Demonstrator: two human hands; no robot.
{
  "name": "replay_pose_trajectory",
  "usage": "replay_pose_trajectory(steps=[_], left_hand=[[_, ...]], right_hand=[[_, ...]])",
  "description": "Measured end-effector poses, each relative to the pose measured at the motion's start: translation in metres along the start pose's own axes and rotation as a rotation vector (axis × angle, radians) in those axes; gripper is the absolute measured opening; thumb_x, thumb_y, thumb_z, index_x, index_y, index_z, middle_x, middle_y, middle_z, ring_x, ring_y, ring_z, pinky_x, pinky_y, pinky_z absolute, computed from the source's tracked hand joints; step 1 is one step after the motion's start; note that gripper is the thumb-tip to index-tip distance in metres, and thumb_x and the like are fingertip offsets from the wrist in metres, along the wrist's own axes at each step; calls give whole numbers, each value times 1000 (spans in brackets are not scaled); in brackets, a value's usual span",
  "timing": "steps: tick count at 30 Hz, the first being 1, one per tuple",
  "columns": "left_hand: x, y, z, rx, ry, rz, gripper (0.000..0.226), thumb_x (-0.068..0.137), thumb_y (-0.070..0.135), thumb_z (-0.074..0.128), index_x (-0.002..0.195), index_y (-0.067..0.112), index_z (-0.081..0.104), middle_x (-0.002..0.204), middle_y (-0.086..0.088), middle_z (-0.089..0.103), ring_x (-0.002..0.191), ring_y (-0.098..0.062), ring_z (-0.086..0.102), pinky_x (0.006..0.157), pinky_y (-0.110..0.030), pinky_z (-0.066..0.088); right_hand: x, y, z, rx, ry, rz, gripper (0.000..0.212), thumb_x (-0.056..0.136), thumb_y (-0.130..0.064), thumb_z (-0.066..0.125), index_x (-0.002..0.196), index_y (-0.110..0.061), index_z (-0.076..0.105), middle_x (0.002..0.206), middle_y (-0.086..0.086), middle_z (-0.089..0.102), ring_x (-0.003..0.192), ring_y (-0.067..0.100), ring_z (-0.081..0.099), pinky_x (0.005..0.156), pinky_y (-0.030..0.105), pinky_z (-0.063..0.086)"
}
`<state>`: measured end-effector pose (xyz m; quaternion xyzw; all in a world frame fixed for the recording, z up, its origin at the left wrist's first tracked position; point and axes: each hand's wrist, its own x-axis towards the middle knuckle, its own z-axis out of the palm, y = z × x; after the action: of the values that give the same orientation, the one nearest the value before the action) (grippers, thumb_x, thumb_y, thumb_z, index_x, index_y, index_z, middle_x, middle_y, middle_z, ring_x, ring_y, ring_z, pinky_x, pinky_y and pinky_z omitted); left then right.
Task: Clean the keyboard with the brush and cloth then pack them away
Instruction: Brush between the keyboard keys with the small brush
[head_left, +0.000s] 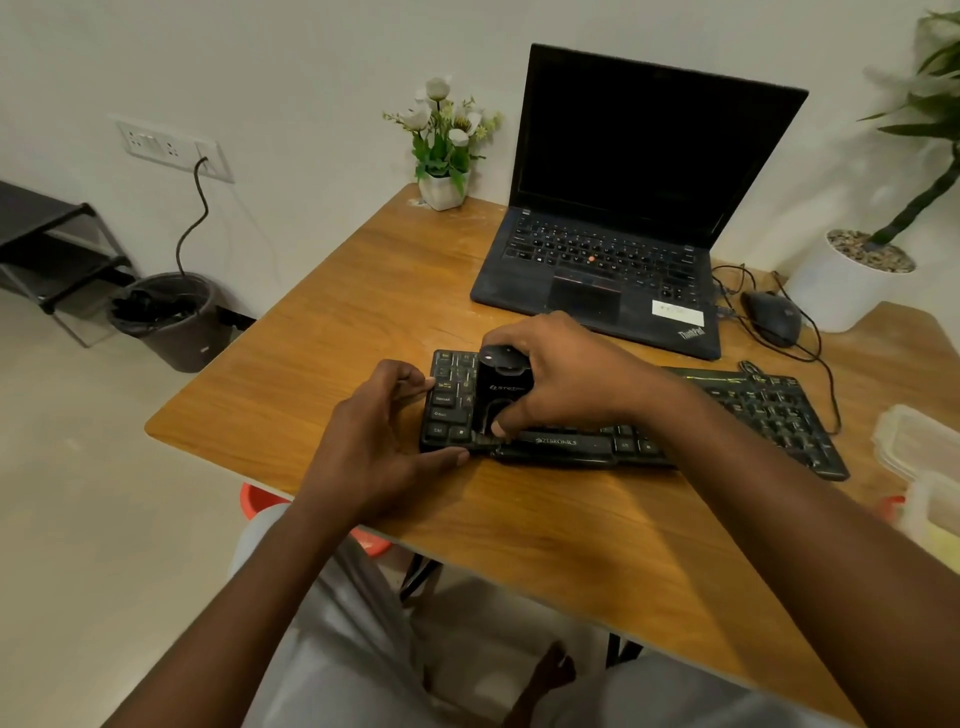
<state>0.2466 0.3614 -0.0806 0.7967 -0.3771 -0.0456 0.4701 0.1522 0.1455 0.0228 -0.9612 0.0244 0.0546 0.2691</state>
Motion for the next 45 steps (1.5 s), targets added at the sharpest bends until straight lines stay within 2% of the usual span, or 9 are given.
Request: replay_pose_trajectory(steps=[4, 9, 15, 21, 25, 35, 39, 42, 45], left_hand=[[0, 0, 0, 3, 7, 8, 76, 59, 44, 98, 118, 38, 51, 120, 24, 65, 116, 8, 60, 93, -20, 52], [1, 0, 1, 7, -2, -6, 79, 58, 46, 98, 123, 35, 53, 127, 16, 67, 119, 2, 62, 98, -28, 55], [0, 3, 3, 4, -1, -44, 80, 56, 41, 99, 123, 31, 56, 125, 15, 68, 119, -1, 62, 101, -34, 55], [0, 5, 3, -5, -5, -62, 79, 56, 40, 99, 122, 33, 58, 123, 17, 68, 117, 2, 62, 100, -30, 55], [0, 5, 2, -3, -9, -60, 79, 55, 42, 98, 123, 33, 58, 122, 18, 68, 116, 4, 62, 98, -26, 54], [0, 4, 2, 7, -13, -67, 79, 56, 43, 99, 122, 34, 58, 121, 19, 67, 115, 5, 62, 98, -27, 54], [0, 3, 2, 3, -13, -73, 79, 56, 43, 99, 123, 35, 57, 122, 20, 67, 116, 5, 61, 99, -29, 55], [0, 3, 2, -1, -17, -68, 80, 56, 43, 99, 124, 34, 57, 123, 20, 67, 117, 5, 61, 99, -28, 55], [1, 2, 2, -11, -19, -65, 80, 56, 43, 99, 124, 34, 57, 123, 19, 67, 117, 4, 62, 99, -30, 56]], right_hand=[[-16, 17, -10, -17, -21, 41, 40, 71, -25, 95, 100, -28, 67, 97, -7, 71, 89, 7, 68, 78, 43, 62], [-19, 25, -13, 39, -1, 50, 40, 72, -25, 95, 97, -31, 66, 96, -9, 71, 88, 6, 68, 75, 40, 62], [-14, 18, -1, 76, 23, -30, 38, 71, -23, 93, 100, -23, 68, 96, -6, 70, 88, 11, 69, 78, 48, 60], [-42, 40, -17, 20, 6, 102, 42, 72, -24, 95, 103, -29, 68, 100, -10, 73, 93, 6, 70, 82, 43, 63], [-45, 43, -20, 19, 41, 131, 38, 71, -24, 95, 97, -24, 67, 96, -9, 72, 89, 8, 70, 79, 46, 63], [0, 20, 2, 95, 143, -11, 40, 71, -20, 94, 99, -22, 66, 92, -5, 72, 83, 9, 71, 71, 42, 63], [-2, 30, -5, 67, 155, 45, 40, 70, -21, 96, 97, -24, 66, 91, -6, 71, 82, 7, 69, 70, 39, 63], [-13, 44, -18, 42, 167, 117, 42, 69, -21, 97, 98, -25, 67, 92, -4, 73, 77, 6, 70, 63, 33, 63], [-18, 52, -27, 71, 183, 151, 40, 70, -18, 96, 99, -21, 68, 91, 2, 75, 71, 14, 74, 61, 48, 63]])
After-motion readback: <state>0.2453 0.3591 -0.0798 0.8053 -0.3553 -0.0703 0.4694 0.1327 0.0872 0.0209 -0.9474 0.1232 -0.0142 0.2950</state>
